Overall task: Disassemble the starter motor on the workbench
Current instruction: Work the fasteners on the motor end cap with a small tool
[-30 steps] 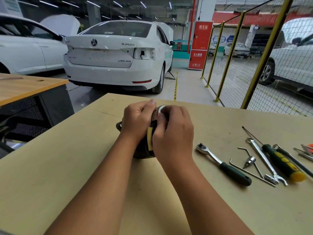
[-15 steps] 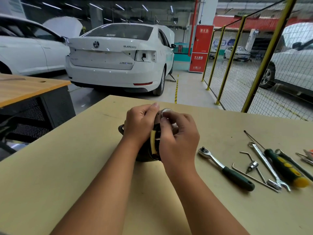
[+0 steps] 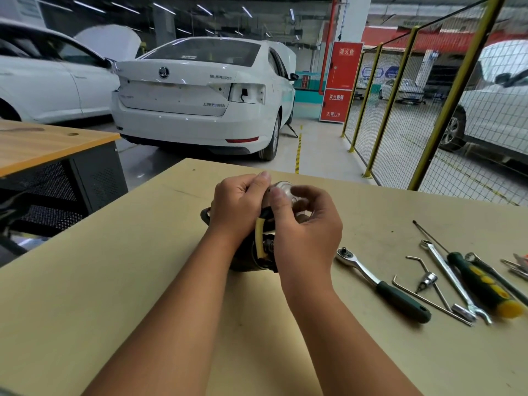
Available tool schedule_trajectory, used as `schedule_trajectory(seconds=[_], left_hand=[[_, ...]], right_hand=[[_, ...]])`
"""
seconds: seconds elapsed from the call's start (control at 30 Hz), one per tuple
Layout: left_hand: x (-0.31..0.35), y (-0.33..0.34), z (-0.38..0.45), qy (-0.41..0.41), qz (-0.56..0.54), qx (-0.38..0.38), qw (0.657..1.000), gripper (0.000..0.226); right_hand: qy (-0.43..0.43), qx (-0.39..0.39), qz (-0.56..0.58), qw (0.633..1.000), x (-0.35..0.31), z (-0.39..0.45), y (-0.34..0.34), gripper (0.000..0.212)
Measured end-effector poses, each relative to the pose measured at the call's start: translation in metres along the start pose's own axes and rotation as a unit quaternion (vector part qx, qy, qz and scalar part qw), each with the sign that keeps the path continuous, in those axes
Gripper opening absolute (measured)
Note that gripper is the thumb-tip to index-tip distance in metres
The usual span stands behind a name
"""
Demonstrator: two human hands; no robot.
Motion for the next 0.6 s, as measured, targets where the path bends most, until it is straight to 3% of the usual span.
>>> schedule_trajectory(seconds=[0.1,0.2,0.27,0.37,0.6], left_hand=[[0.0003,0.0004,0.0002,0.006,0.0,0.0,1.0,0.054],[-0.0003,0.0009,0.0011,0.008,0.005,0.001,1.0,0.054],[-0.0003,0.0007,0.0008,0.004,0.005,0.001,1.0,0.053],[0.0011,0.0004,-0.0007,-0.002,0.002,-0.004,1.0,0.05],[0.0027,0.0004,-0.0009,-0.007,0.004,0.002,1.0,0.053]], right_hand=[[-0.027,-0.005,-0.036,0.999,-0.001,0.001,0.001,0.012],[-0.06,-0.028,-0.019,0.998,-0.0055,-0.0001,0.0024,0.034],[-0.041,-0.025,0.006,0.999,-0.0027,-0.0011,0.0014,0.031],[-0.001,-0.003,0.007,1.0,0.0011,-0.0005,-0.001,0.007],[-0.047,-0.029,-0.013,0.998,-0.0026,0.0007,0.0008,0.031]])
Point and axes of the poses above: each hand's wrist, its own z-axis towards the middle knuckle, its own y-axis out of the palm, x = y × z, the point moved 5 cm from there along z, towards the middle knuckle, and after that the axes turned 11 degrees about -y, right-handed, at the moved point
